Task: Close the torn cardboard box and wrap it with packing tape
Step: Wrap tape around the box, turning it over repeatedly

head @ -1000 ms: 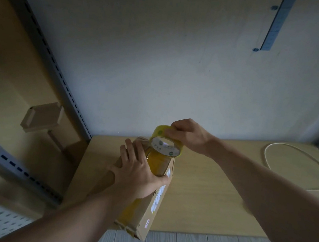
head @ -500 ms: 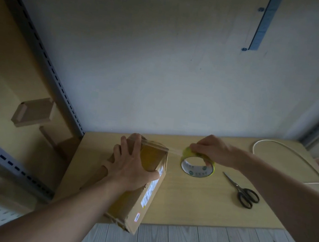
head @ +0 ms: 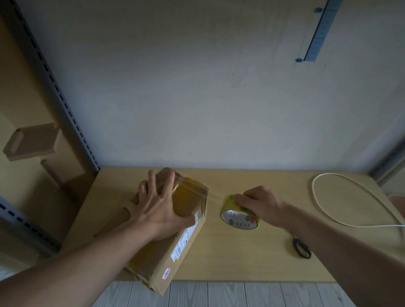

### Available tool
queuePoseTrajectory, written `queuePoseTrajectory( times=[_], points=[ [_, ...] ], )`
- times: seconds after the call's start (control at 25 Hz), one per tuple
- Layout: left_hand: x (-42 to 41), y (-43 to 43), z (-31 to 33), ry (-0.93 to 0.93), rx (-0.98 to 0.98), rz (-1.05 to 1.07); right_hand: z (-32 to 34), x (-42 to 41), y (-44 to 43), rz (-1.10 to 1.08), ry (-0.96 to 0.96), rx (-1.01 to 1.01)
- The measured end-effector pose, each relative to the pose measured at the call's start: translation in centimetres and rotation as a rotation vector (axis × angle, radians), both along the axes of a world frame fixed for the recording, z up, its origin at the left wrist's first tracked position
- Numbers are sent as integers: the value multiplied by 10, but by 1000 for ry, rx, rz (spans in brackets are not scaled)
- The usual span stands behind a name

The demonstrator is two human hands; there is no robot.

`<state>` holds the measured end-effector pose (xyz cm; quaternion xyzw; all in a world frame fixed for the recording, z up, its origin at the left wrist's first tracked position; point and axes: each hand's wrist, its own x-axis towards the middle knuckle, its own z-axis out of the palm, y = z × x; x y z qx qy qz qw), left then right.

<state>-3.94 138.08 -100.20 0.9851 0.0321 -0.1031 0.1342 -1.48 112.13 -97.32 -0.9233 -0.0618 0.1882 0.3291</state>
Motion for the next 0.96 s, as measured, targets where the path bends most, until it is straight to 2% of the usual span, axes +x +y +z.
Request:
queuePoseTrajectory(
  times=[0.2,0.36,0.44,0.52,0.64,0.72,0.8,0.96],
  points=[
    [-1,-2,2,9,17,-1,-7,-9,4,-46,96,50],
    [0,0,5,13,-16,-12,-14,-12,7,-56,74,60],
    [3,5,10,15,-88,8,-11,-13,5,-51,36,137],
    [7,11,16,25,-242,39,-3,-12,5,-90,-28,251],
    [10,22,13,80,-639,94,8,-12,16,-122,-85,435],
    [13,29,4,111,-800,224,11,-10,25,-133,-101,519],
    [16,32,-1,114,-752,282,12,-7,26,-166,-91,547],
    [14,2,11,27,-700,114,13,2,25,-160,-30,530]
  ],
)
